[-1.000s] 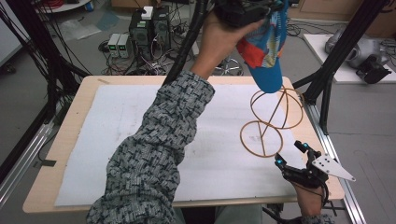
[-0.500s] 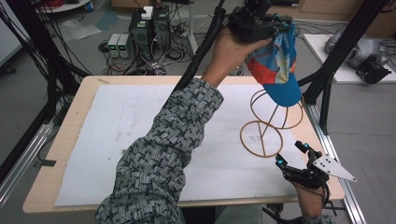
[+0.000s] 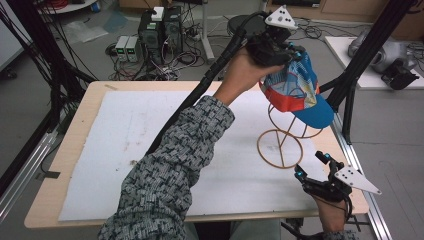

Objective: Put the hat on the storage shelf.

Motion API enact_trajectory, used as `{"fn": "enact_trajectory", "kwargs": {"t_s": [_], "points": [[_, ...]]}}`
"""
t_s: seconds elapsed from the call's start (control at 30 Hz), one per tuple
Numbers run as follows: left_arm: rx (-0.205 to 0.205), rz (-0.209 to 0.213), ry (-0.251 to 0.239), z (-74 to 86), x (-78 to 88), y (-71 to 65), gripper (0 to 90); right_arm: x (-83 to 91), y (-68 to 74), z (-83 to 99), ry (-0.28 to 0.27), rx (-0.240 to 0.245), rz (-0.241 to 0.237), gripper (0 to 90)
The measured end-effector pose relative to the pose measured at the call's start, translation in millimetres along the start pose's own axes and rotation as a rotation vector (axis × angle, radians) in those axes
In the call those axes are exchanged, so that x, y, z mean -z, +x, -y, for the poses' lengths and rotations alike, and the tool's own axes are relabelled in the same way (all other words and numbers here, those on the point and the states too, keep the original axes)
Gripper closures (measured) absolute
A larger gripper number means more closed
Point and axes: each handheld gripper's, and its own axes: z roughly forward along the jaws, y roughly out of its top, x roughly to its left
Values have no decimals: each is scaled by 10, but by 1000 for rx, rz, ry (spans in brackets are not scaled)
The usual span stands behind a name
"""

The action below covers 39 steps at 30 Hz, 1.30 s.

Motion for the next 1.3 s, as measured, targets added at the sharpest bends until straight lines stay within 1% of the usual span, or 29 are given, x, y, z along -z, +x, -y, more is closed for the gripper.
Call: {"fn": "enact_trajectory", "kwargs": {"t_s": [0.1, 0.17, 0.2, 0.23, 0.27, 0.3, 0.37, 0.5, 0.6, 0.77, 0.83, 0.9, 0.97, 1.0, 1.03, 1.07, 1.1, 1.13, 1.17, 1.2, 1.27, 1.3], "points": [[-2, 0, 11, 36, -18, -10, 881, 0, -1, 1, 2, -4, -3, 111], [-2, -8, 30, 70, -45, -17, 881, -3, -1, 1, 2, -4, -3, 111], [-3, -13, 24, 95, -53, -22, 881, -3, 1, 2, 3, -5, -3, 111], [3, -14, 24, 108, -59, -21, 881, -6, 1, 2, 3, -5, -5, 111], [11, -15, 35, 125, -68, -18, 881, -8, 2, 1, 3, -5, -4, 111], [8, -19, 42, 150, -80, -20, 881, -8, 1, 1, 3, -5, -4, 111], [14, -9, 48, 183, -97, -27, 881, -10, 1, 0, 2, -4, -3, 111], [2, -4, 70, 219, -122, -55, 881, -15, 0, 3, -2, -5, -5, 111], [2, -4, 74, 243, -140, -64, 881, -14, 1, 3, -2, -5, -5, 111], [20, 6, 80, 320, -198, -90, 881, -14, 0, 3, -3, -5, -6, 111], [24, 11, 95, 390, -230, -109, 881, -10, -1, 4, -2, -7, -3, 111], [25, 9, 95, 412, -233, -110, 881, -11, -2, 4, -1, -8, -4, 111], [48, 8, 85, 485, -229, -102, 881, -9, -2, 3, 2, -6, -5, 111], [51, -6, 80, 520, -224, -101, 881, -9, -2, 3, 2, -6, -5, 111], [65, -3, 63, 561, -217, -98, 881, -11, -3, 4, 0, -6, -6, 111], [93, 5, 39, 640, -198, -90, 881, -13, -3, 4, -1, -3, -7, 111], [101, 1, 33, 696, -190, -90, 881, -13, -2, 3, 0, -4, -6, 111], [100, 1, 35, 738, -182, -89, 881, -14, -2, 3, 1, -4, -7, 111], [100, 1, 35, 738, -182, -89, 881, -14, -2, 3, 1, -3, -6, 111], [110, 4, 32, 806, -176, -93, 881, -13, 0, 2, 2, -3, -5, 111], [119, 6, 25, 877, -164, -107, 881, -13, 2, 2, 1, -2, -4, 111], [116, 7, 27, 895, -160, -109, 881, -13, 2, 2, 2, -1, -4, 111]]}}
